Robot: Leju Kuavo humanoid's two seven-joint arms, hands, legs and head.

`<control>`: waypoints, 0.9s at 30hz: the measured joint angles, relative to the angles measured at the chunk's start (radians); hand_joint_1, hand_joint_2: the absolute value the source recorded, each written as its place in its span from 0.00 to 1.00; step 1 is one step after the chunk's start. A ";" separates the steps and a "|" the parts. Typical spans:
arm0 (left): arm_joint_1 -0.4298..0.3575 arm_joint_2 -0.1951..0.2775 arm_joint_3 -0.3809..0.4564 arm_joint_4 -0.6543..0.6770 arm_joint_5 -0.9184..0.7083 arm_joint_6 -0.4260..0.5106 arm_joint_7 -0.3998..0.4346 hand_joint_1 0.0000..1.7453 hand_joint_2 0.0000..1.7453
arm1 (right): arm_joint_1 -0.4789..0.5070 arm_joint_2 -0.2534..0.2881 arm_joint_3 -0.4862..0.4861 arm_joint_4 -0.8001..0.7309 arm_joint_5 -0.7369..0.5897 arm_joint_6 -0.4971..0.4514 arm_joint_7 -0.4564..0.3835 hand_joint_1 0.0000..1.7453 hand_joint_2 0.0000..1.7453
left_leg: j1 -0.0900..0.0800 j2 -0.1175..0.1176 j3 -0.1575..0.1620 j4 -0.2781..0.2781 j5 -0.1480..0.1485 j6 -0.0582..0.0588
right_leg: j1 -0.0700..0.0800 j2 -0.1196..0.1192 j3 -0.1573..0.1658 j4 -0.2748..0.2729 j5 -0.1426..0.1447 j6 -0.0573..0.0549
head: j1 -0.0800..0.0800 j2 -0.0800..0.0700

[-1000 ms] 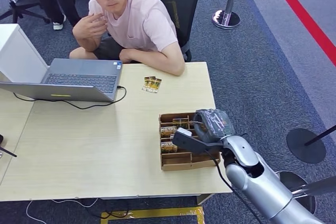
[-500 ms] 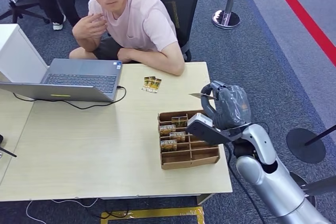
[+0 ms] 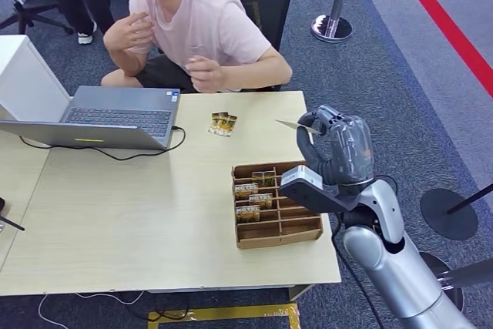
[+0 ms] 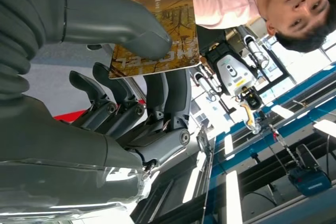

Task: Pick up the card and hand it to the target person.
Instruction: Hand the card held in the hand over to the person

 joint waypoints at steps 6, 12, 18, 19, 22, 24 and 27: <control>0.000 0.000 0.000 0.000 -0.003 0.000 0.000 0.00 1.00 | 0.000 0.006 0.000 0.002 0.005 0.002 -0.007 0.92 1.00 | 0.000 0.000 0.000 0.000 0.000 0.000 | 0.000 0.000 0.000 0.000 0.000 0.000 | 0.000 0.000; -0.003 0.000 0.000 0.000 -0.029 -0.012 -0.015 0.00 1.00 | -0.040 0.067 0.043 0.156 0.156 -0.035 -0.055 0.92 1.00 | 0.000 0.001 -0.001 0.000 0.000 -0.001 | 0.000 0.001 0.000 0.001 0.001 -0.001 | 0.000 0.000; -0.010 0.001 -0.001 0.000 -0.057 -0.018 -0.021 0.00 1.00 | -0.212 0.219 0.098 0.566 0.216 -0.229 -0.090 0.92 1.00 | 0.000 0.001 0.001 0.000 0.003 -0.003 | 0.000 0.002 -0.001 0.003 0.002 -0.002 | 0.000 0.000; -0.011 0.002 -0.001 0.000 -0.059 -0.018 -0.021 0.00 1.00 | -0.241 0.240 0.103 0.630 0.215 -0.239 -0.092 0.92 1.00 | 0.000 0.001 0.001 0.000 0.004 -0.003 | 0.000 0.002 -0.001 0.003 0.002 -0.002 | 0.000 0.000; -0.011 0.004 -0.002 0.000 -0.060 -0.020 -0.018 0.00 1.00 | -0.310 0.288 0.110 0.779 0.213 -0.250 -0.093 0.92 1.00 | 0.001 0.001 0.001 0.000 0.004 -0.004 | 0.000 0.002 -0.001 0.003 0.002 -0.003 | 0.000 0.000; -0.010 0.004 -0.002 0.000 -0.060 -0.020 -0.017 0.00 1.00 | -0.338 0.307 0.114 0.849 0.213 -0.252 -0.093 0.92 1.00 | 0.001 0.001 0.001 0.000 0.005 -0.004 | 0.000 0.002 -0.001 0.003 0.003 -0.003 | 0.000 0.000; -0.010 0.004 -0.001 0.000 -0.059 -0.020 -0.018 0.00 1.00 | -0.362 0.326 0.119 0.923 0.210 -0.263 -0.095 0.92 1.00 | 0.000 0.001 0.000 0.000 0.005 -0.004 | 0.000 0.002 -0.001 0.003 0.003 -0.002 | 0.000 0.000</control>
